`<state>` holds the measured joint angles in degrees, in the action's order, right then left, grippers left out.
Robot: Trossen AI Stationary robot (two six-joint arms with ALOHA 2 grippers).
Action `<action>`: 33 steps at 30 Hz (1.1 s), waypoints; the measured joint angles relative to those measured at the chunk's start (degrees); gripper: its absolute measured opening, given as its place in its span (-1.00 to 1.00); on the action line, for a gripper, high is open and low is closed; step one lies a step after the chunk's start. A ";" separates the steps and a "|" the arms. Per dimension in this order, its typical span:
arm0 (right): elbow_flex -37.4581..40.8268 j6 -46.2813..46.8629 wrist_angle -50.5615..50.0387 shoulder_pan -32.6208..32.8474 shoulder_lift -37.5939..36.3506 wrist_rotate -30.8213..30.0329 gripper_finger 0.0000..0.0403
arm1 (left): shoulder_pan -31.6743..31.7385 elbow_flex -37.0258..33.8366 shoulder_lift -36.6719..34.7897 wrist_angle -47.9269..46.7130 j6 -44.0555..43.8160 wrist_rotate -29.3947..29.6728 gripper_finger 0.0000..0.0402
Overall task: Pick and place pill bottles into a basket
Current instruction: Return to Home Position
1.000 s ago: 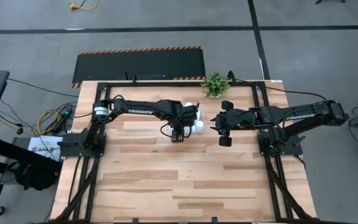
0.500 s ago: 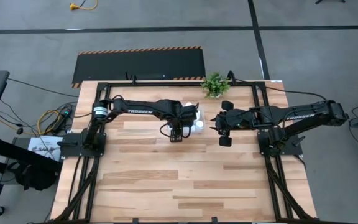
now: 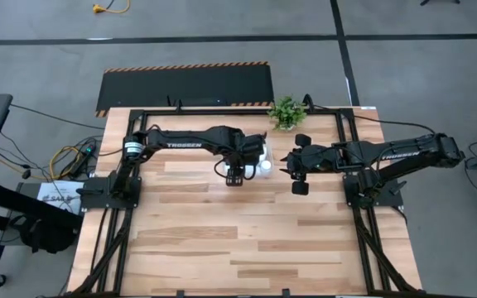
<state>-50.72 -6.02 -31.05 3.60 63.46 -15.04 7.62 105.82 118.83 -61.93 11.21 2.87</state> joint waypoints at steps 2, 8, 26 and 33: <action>0.00 0.00 0.03 0.00 0.00 0.01 -0.35 | 0.00 1.82 0.00 -2.40 -0.07 0.00 -0.04; 0.00 -0.02 1.26 0.00 -0.07 0.01 -0.35 | 0.02 8.20 -1.62 -11.64 -2.85 -1.52 -0.04; -0.04 -3.52 13.70 -0.54 -21.46 8.43 -0.35 | -7.29 -13.90 -45.64 20.60 -11.41 0.90 -0.04; 0.00 -2.70 9.15 -1.82 -31.52 13.81 -0.35 | -8.35 -40.32 -63.34 43.02 -15.22 -1.53 -0.04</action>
<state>-50.72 -8.72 -21.90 1.78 31.94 -1.23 -0.73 65.50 55.48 -18.92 -4.01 1.34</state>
